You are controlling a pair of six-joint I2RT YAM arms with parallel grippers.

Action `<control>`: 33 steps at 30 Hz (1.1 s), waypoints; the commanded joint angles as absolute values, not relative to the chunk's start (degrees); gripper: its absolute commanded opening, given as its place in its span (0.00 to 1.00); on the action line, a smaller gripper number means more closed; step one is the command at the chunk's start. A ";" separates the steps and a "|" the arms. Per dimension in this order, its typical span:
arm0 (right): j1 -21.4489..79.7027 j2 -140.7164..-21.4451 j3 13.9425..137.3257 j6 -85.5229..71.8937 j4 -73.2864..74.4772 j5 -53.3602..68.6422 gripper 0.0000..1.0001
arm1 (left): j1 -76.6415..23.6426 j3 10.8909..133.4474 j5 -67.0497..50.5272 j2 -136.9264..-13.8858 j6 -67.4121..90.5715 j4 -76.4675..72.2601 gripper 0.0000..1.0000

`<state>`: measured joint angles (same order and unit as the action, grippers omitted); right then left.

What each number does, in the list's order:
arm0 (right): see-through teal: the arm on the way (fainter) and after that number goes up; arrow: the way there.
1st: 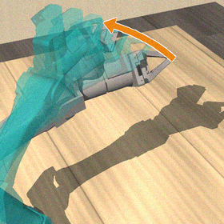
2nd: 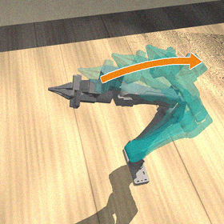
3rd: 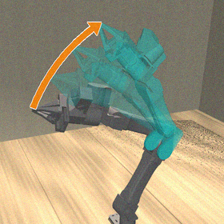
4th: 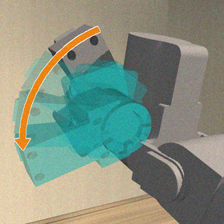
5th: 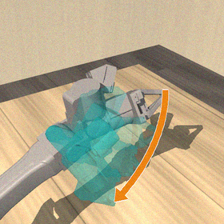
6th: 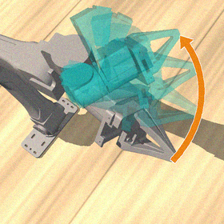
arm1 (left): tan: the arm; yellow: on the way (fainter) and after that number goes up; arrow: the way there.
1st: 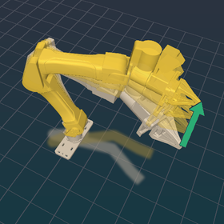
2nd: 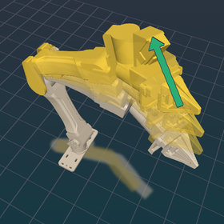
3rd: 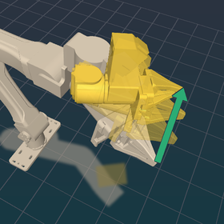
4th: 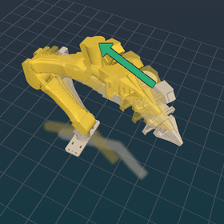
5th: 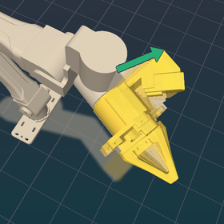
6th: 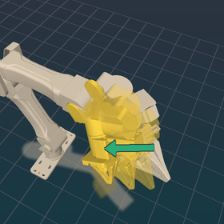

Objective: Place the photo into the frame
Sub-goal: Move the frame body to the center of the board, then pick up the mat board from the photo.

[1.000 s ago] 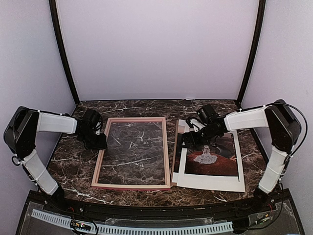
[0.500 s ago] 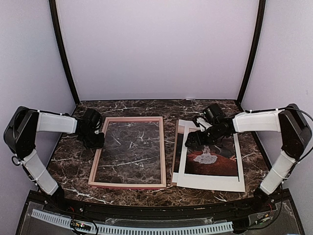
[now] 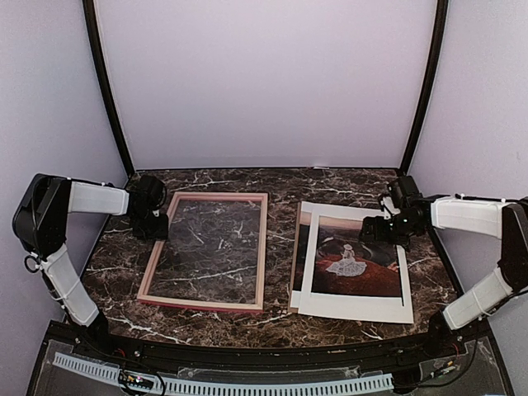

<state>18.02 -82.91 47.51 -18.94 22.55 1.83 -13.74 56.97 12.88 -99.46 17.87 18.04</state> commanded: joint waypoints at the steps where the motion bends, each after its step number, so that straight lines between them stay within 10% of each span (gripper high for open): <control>1: 12.08 -79.23 43.60 -21.40 22.24 -1.75 0.99 | -13.43 57.39 10.67 -95.32 17.38 17.95 0.59; 16: 1.40 -74.67 33.31 -26.44 15.50 2.14 0.98 | -35.25 63.15 -2.04 -88.19 21.67 10.14 0.72; 33: 0.53 -73.63 28.33 -27.68 11.00 7.44 0.91 | -56.65 83.69 -11.45 -113.96 26.19 5.17 0.78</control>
